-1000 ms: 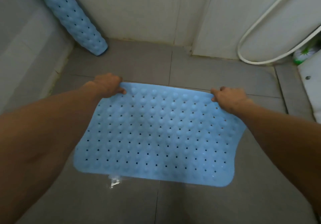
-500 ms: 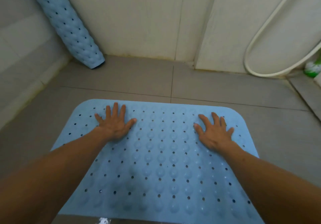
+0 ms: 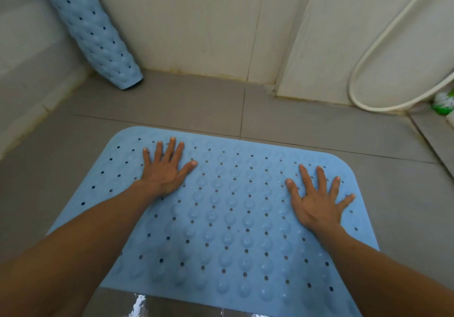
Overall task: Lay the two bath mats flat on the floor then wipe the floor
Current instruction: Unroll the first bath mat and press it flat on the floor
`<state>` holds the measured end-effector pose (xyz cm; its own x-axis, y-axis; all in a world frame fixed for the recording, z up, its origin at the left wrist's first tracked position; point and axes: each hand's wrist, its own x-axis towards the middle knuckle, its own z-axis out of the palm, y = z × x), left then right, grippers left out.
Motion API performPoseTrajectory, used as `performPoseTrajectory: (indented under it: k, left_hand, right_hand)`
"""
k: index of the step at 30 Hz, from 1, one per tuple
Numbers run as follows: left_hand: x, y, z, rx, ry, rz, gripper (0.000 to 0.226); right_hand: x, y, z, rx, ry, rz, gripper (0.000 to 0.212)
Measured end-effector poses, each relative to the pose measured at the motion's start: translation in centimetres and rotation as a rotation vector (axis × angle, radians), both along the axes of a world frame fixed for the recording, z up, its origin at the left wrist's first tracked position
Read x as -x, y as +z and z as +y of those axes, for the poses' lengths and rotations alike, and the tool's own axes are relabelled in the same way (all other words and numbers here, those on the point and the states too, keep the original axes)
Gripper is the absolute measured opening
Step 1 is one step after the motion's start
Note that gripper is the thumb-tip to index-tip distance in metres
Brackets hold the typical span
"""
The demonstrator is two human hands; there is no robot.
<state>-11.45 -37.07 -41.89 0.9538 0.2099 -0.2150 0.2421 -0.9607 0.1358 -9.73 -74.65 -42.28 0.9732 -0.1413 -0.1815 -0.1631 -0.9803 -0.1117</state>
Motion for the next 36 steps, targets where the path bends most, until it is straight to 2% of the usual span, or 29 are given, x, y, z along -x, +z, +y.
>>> performPoseTrajectory:
  k: [9,20,24,30,33,36]
  left_hand:
    - [-0.3,-0.6,-1.2,-0.024,0.032,-0.02,0.084]
    - [-0.3,-0.4,-2.5,-0.012,-0.025,-0.018,0.081]
    - [-0.6,0.2,-2.7,-0.017,-0.018,0.059,0.085]
    - [-2.0,3.2,-4.2,-0.066,0.084,0.355,0.08]
    - [-2.0,3.2,-4.9,-0.046,0.116,0.383,0.077]
    - [-1.3,2.9,-4.6,0.0,0.094,0.326,0.077]
  right_hand:
    - [-1.6,0.2,-1.1,-0.022,0.033,-0.019,0.073]
    - [-0.7,-0.2,-2.7,0.024,0.006,-0.029,0.074]
    - [-0.6,-0.2,-2.7,0.002,0.004,-0.019,0.072]
    - [-0.7,0.4,-2.8,-0.027,0.027,0.01,0.071]
    - [-0.8,0.8,-2.6,-0.028,0.032,0.059,0.072]
    - [-1.4,1.8,-2.7,-0.035,0.034,0.161,0.073]
